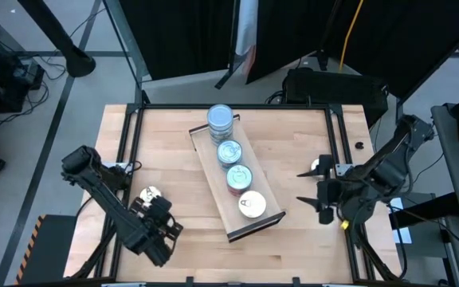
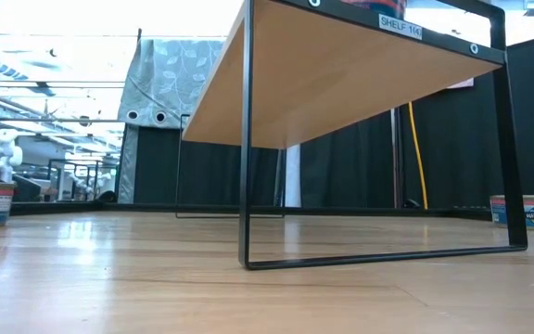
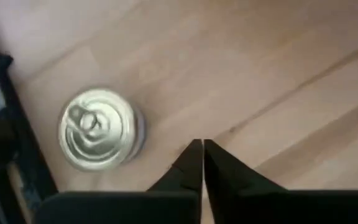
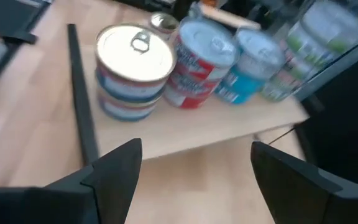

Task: Stack canned seafood by type on shelf
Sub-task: Stack the bottom left blue and pink tuna can on top of the other blue and pink tuna can on the shelf

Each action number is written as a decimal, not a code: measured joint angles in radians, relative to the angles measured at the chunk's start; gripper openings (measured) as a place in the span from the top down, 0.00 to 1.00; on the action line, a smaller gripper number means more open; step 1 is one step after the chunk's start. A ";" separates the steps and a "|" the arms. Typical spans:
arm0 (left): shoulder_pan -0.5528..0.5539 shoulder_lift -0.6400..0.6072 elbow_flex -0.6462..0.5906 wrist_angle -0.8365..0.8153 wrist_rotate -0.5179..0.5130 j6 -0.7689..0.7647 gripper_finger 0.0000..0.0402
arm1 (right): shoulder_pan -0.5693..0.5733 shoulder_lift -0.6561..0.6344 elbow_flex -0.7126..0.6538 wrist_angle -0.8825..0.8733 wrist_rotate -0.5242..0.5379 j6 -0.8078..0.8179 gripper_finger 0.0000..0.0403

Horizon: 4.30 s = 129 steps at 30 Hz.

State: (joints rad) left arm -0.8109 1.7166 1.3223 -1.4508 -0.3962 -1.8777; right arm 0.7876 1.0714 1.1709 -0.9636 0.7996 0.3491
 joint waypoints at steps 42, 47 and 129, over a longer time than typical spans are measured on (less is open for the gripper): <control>0.252 -0.115 -0.322 0.110 0.264 0.190 1.00 | 0.000 -0.026 0.000 -0.140 -0.093 0.139 0.27; 0.252 -0.115 -0.378 0.228 0.277 0.197 1.00 | 0.000 -0.026 0.000 -0.140 -0.093 0.137 0.27; 0.154 0.047 -0.151 0.318 0.269 0.350 1.00 | 0.000 -0.026 0.000 -0.141 -0.099 0.133 0.27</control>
State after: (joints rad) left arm -0.6567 1.7638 1.1715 -1.1332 -0.1274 -1.5281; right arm 0.7876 1.0451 1.1713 -1.1049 0.7006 0.4820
